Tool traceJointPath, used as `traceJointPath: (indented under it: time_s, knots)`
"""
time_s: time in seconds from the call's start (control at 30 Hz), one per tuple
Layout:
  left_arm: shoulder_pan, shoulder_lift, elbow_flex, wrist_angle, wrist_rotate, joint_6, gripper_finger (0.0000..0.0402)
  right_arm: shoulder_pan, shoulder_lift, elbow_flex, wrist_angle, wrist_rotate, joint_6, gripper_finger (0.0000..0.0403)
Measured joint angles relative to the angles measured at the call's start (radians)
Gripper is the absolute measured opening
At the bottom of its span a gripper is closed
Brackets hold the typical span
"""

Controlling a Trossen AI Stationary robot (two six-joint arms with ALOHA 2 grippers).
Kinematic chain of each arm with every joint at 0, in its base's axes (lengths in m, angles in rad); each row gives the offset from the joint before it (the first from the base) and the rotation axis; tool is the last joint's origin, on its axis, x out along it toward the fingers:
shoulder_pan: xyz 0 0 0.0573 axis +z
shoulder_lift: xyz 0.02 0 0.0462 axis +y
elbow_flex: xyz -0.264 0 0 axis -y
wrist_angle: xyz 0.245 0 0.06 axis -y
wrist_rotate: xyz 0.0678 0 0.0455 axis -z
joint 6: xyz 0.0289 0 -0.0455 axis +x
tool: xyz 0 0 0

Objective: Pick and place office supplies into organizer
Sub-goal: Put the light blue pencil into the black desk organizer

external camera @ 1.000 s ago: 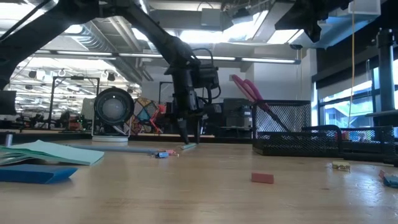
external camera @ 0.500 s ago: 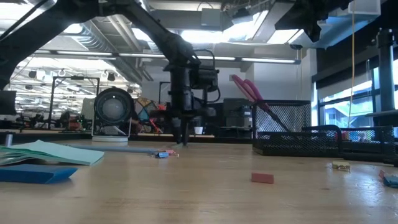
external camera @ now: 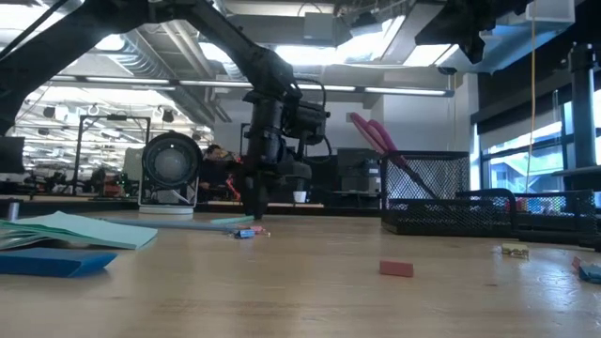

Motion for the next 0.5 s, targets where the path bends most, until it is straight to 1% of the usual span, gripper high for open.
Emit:
traceJointPath:
  time_s: [0.13, 0.27, 0.4, 0.5]
  knots:
    - [-0.002, 0.0, -0.002, 0.012, -0.017, -0.016, 0.0063, 0.0, 0.0, 0.0, 0.0, 0.0, 0.0, 0.0028]
    - [-0.011, 0.01, -0.003, 0.019, -0.023, -0.029, 0.0047, 0.0, 0.0, 0.0, 0.0, 0.0, 0.0, 0.0028]
    - [-0.023, 0.034, 0.004, 0.018, -0.023, -0.01, 0.0037, 0.0, 0.0, 0.0, 0.0, 0.0, -0.001, 0.0028]
    - [-0.036, 0.043, 0.008, 0.02, -0.052, -0.007, 0.0037, 0.0, 0.0, 0.0, 0.0, 0.0, -0.001, 0.0028]
